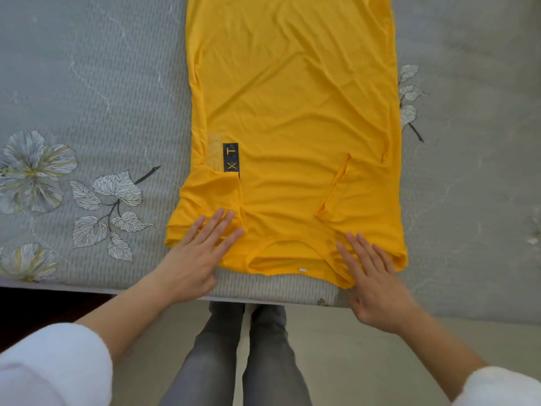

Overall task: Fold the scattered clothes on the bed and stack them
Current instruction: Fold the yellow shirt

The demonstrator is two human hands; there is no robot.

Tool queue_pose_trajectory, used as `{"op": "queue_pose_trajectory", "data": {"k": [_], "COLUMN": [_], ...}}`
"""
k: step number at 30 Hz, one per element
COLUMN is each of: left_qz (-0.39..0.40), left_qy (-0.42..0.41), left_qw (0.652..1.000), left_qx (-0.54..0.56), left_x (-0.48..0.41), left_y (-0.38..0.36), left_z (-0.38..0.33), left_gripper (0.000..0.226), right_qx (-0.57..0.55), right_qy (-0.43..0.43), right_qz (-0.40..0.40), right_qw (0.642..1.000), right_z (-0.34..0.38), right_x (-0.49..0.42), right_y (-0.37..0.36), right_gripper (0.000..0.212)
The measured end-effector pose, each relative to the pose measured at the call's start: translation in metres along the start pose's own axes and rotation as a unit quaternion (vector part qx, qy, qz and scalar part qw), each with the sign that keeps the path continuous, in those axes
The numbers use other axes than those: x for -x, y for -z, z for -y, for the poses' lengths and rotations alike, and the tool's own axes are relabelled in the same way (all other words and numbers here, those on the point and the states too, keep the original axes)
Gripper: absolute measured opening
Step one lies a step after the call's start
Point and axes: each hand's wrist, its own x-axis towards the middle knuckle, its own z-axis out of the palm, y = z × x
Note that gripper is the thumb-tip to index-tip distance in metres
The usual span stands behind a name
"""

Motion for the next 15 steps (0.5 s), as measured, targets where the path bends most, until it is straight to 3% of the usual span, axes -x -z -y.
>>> {"op": "queue_pose_trajectory", "data": {"k": [4,8,10,12,15], "left_qz": [-0.008,-0.024,-0.006,0.065,0.114], "left_qy": [-0.003,0.003,0.050,0.145,0.225], "left_qw": [1.000,1.000,0.997,0.980,0.947], "left_qx": [-0.025,-0.001,0.055,0.123,0.201], "left_x": [-0.018,-0.032,-0.040,-0.043,-0.046], "left_y": [-0.011,0.003,0.024,0.042,0.064], "left_z": [-0.008,-0.010,-0.018,-0.026,-0.035], "left_gripper": [0.096,0.053,0.033,0.036,0.031], "right_qx": [0.016,-0.067,-0.157,-0.213,-0.257], "right_qy": [-0.009,-0.050,-0.111,-0.159,-0.144], "right_qz": [-0.026,-0.063,-0.033,0.012,0.080], "right_qw": [1.000,0.995,0.981,0.964,0.952], "right_z": [-0.012,-0.015,-0.018,-0.026,-0.037], "right_x": [-0.015,-0.046,-0.057,-0.065,-0.065], "right_y": [-0.014,-0.004,0.015,0.032,0.059], "right_gripper": [0.100,0.069,0.050,0.041,0.029]}}
